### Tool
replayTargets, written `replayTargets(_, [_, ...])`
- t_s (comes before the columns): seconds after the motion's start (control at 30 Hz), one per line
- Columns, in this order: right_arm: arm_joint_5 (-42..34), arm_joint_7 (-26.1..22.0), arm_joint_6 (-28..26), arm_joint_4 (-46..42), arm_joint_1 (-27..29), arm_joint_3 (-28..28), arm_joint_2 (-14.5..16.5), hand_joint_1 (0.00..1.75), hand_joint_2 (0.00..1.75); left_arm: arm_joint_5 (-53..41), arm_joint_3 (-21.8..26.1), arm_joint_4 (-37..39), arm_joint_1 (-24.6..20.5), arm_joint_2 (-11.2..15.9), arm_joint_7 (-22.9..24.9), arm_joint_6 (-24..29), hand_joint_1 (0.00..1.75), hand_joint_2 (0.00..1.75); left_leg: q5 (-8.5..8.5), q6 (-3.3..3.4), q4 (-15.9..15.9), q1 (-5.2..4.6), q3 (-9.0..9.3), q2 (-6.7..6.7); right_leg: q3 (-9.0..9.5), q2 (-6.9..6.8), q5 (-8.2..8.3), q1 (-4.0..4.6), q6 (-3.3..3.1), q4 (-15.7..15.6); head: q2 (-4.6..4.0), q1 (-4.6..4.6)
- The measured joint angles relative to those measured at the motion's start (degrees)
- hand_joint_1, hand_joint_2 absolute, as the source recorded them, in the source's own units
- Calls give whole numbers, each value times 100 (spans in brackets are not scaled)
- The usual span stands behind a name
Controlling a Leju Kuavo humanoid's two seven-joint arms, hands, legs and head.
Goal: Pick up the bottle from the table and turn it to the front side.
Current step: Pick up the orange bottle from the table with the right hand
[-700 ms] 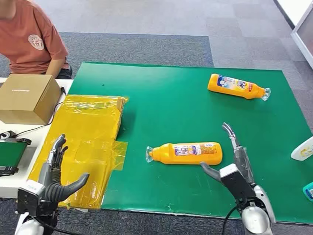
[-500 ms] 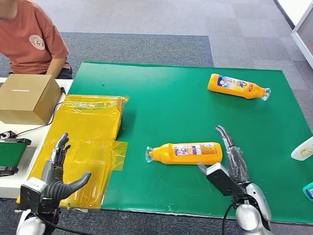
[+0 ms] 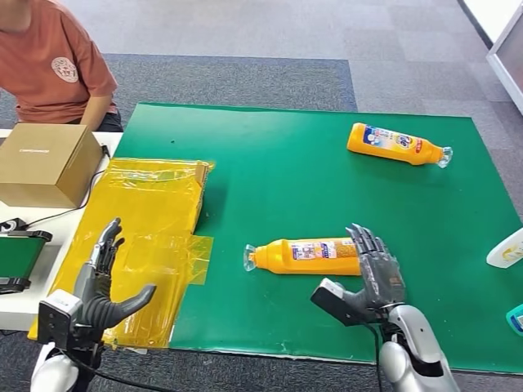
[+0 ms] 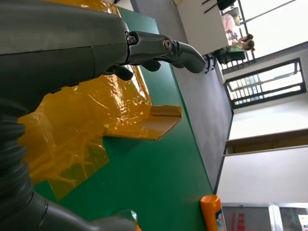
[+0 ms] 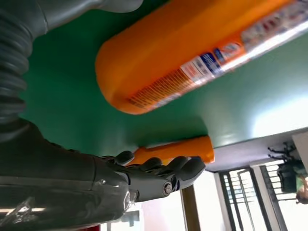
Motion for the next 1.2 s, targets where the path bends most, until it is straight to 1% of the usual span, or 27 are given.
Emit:
replayTargets(0.1, [404, 191, 77, 376, -169, 121, -103, 0, 175, 149, -35, -1, -61, 1, 7, -127, 0, 175, 1, 0, 0, 0, 0, 0, 1, 0, 3, 0, 0, 0, -1, 0])
replayTargets(0.2, [638, 274, 125, 799, -390, 239, -172, 0, 175, 519, -98, -3, -118, -1, -72, -469, 0, 175, 6, 1, 0, 0, 0, 1, 0, 0, 8, 0, -2, 0, 0, -1])
replayTargets(0.37, [961, 389, 174, 1464, -906, 424, -223, 0, 175, 360, -436, -149, -171, 62, -420, -779, 0, 175, 12, 4, 0, 0, 0, 1, -1, 0, 12, 0, -2, 0, -1, -1])
replayTargets(0.5, [1204, 489, 215, 1840, -1270, 546, -234, 0, 175, 254, -718, -289, -207, 148, -488, -834, 0, 175, 12, 4, 0, 0, 1, 1, 0, 0, 12, 0, -2, 0, 0, 0])
replayTargets(0.67, [1481, 595, 311, 2241, -1675, 753, -238, 0, 175, 278, -910, -316, -215, 225, -447, -815, 0, 175, 13, 4, 0, 0, 1, 4, -1, 1, 15, 0, -5, 0, 0, -1])
replayTargets(0.7, [1531, 616, 339, 2323, -1754, 798, -238, 12, 175, 302, -939, -310, -213, 230, -433, -809, 0, 175, 14, 5, 0, 1, 1, 4, -1, 1, 15, 0, -5, 0, 0, 0])
replayTargets(0.8, [1636, 638, 462, 2550, -1967, 945, -238, 143, 175, 372, -1007, -261, -205, 241, -398, -794, 0, 175, 15, 6, 0, 0, 2, 4, 1, 1, 16, 0, -5, 0, -1, -1])
replayTargets(0.83, [1656, 634, 512, 2625, -2024, 997, -238, 175, 175, 388, -1030, -238, -201, 243, -387, -778, 0, 175, 15, 6, 0, 0, 2, 5, 1, 1, 17, 0, -5, 0, -1, -1])
replayTargets(1.03, [1624, 522, 593, 2915, -2231, 1228, -252, 175, 175, 422, -1083, -143, -174, 269, -379, -681, 0, 175, 19, 5, 0, 0, 3, 5, 1, 1, 20, 0, -3, 0, -1, -2])
replayTargets(1.2, [1321, 354, 574, 2931, -2290, 1283, -330, 175, 175, 384, -1065, -141, -176, 303, -380, -672, 0, 175, 19, 5, 0, 0, 3, 4, 2, 0, 20, 0, -3, 0, 0, -1])
